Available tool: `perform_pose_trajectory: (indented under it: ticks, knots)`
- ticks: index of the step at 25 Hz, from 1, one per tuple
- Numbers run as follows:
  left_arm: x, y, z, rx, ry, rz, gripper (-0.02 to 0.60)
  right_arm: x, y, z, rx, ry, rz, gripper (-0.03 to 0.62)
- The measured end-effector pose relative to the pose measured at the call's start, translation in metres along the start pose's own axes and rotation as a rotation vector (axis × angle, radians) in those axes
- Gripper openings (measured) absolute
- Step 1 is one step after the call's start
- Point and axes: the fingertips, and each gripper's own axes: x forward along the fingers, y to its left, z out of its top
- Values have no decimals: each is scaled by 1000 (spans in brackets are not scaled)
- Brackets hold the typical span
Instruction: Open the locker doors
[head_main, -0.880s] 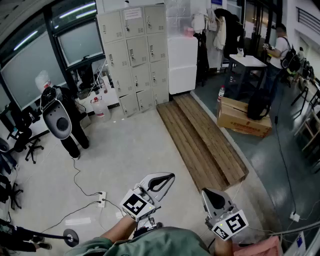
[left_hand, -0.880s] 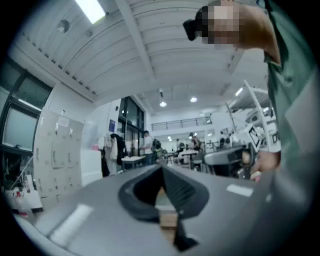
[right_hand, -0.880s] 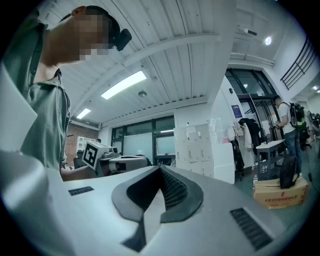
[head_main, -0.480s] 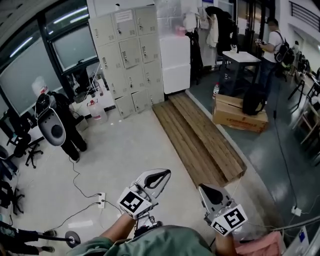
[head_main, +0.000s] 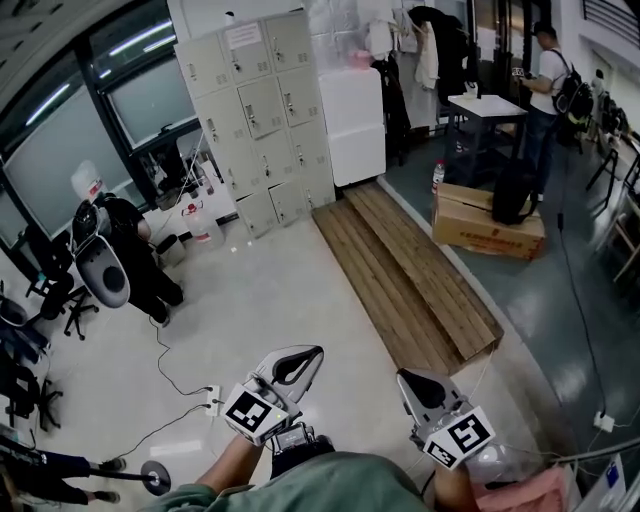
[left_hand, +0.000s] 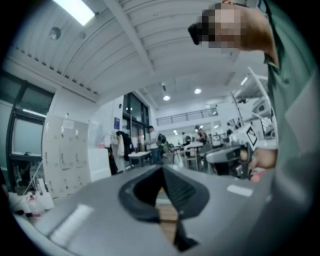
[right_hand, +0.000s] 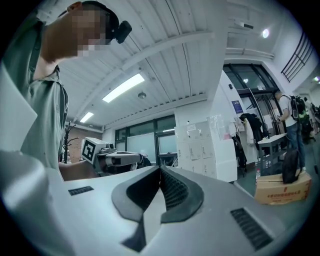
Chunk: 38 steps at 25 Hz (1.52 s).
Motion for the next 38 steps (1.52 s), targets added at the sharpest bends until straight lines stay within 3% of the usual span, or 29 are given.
perform_pose_trajectory:
  ticks: [4,9,16,24,29,34,38]
  knots:
    - [11,17,-3,-12,18,6,3,15,-15,-7,25,31,-4,5]
    - [31,64,-12,-15,12,-42,3,43,-40,-7,-1,105,-67,5]
    - [60,133,-18,-37,-63,-78,3,96,-79,2,-45,97,-172,5]
    - [91,200,-25,-50,-123,-139,3,167,-106,0,-39,91,-224,5]
    - [104,228,-40,-76,-108,-136,3,200,-122,-3,-34,116,-210,5]
    - [139,247,-55,-96,-70,-118,3,217,-169,-9,3,119,-201,5]
    - [173,263,-52,-82,-53,-70,3,233,-211,-6,11,113,-142,5]
